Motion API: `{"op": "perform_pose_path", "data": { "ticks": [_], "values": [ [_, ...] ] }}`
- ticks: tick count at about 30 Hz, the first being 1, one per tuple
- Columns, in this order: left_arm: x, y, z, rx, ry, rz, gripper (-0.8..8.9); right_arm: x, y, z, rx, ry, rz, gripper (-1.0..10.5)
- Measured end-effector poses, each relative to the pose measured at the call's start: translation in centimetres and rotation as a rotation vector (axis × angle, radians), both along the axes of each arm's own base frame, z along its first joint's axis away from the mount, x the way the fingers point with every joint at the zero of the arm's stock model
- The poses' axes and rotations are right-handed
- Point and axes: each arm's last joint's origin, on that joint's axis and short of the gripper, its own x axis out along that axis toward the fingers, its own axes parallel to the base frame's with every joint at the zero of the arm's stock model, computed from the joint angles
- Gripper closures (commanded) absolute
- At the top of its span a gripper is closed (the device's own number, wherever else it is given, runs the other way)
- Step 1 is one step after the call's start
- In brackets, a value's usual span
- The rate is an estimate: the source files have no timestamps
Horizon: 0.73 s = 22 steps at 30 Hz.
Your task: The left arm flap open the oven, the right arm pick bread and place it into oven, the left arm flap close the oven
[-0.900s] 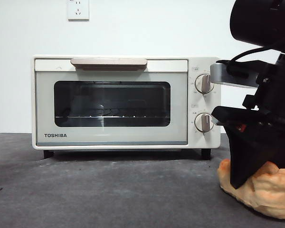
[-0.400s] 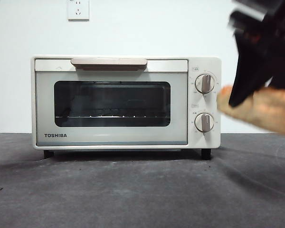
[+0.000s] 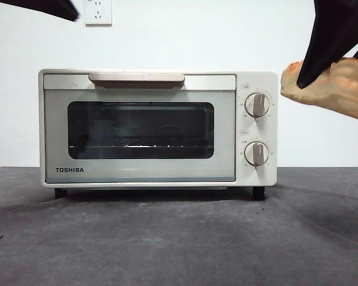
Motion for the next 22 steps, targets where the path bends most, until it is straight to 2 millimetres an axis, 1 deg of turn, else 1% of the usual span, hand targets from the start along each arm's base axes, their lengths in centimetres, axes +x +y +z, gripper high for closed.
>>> {"op": "perform_pose_path", "data": {
  "ticks": [7, 11, 17, 22],
  "values": [
    [3.3, -2.5, -0.4, 0.077, 0.015, 0.005, 7.97, -0.1, -0.1, 0.1, 0.002, -0.002, 0.000, 7.4],
    [4.5, -3.5, -1.1, 0.139, 0.018, 0.013, 7.97, -0.1, -0.1, 0.1, 0.002, -0.002, 0.000, 7.4],
    [5.7, -4.6, -2.1, 0.181, 0.014, -0.005, 7.97, -0.1, -0.1, 0.1, 0.002, -0.002, 0.000, 7.4],
    [6.2, -5.2, -2.7, 0.201, 0.008, 0.006, 7.98, -0.1, -0.1, 0.1, 0.002, -0.002, 0.000, 7.4]
  ]
}}
